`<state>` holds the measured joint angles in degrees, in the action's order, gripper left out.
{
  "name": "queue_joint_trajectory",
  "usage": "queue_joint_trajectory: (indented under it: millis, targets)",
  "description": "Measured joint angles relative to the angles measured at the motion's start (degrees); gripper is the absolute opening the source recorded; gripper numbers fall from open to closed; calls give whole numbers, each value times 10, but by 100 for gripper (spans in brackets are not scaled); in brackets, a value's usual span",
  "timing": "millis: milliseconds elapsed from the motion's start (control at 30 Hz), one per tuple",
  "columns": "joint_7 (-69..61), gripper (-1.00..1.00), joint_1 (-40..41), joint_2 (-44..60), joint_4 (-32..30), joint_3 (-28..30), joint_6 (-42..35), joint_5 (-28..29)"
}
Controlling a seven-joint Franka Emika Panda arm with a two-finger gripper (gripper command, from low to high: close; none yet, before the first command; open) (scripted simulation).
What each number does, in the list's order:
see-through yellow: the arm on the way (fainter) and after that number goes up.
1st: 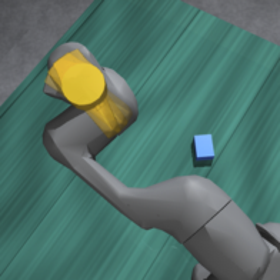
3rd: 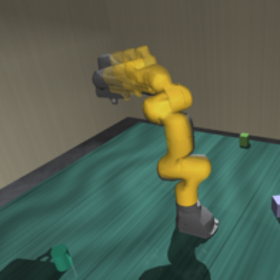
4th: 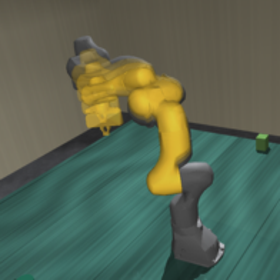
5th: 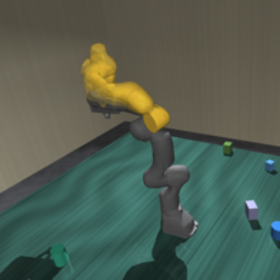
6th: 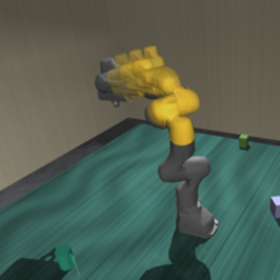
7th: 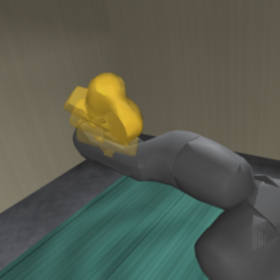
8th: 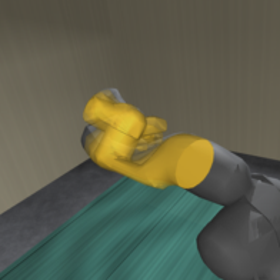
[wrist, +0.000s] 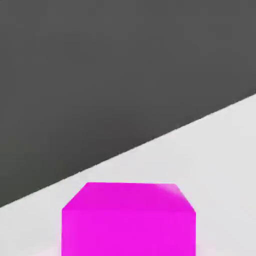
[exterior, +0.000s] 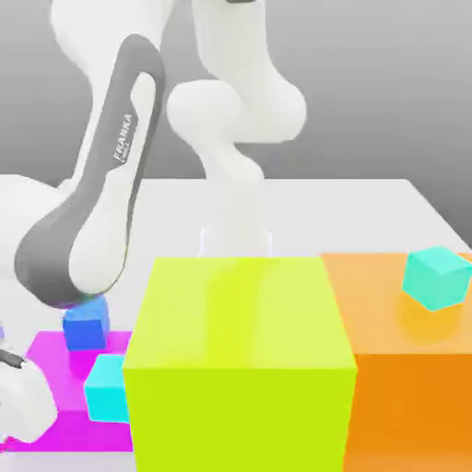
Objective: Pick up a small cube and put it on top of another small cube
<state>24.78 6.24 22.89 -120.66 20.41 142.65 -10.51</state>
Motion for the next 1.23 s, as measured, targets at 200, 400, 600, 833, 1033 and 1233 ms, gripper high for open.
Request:
queue_joint_trajectory:
  millis: [200,400,600,833,1033,1233]
  targets:
    - [-153,-100,-6,-75,-40,-15,-20,62]
    - [-324,-100,-9,-141,-80,-31,-40,101]
    - [-511,-100,-15,-197,-122,-47,-55,119]
    - [-745,-100,-30,-250,-173,-55,-65,120]
    - [-822,-100,-45,-217,-197,-51,-12,95]
    - [-833,100,-42,-183,-206,-51,29,82]
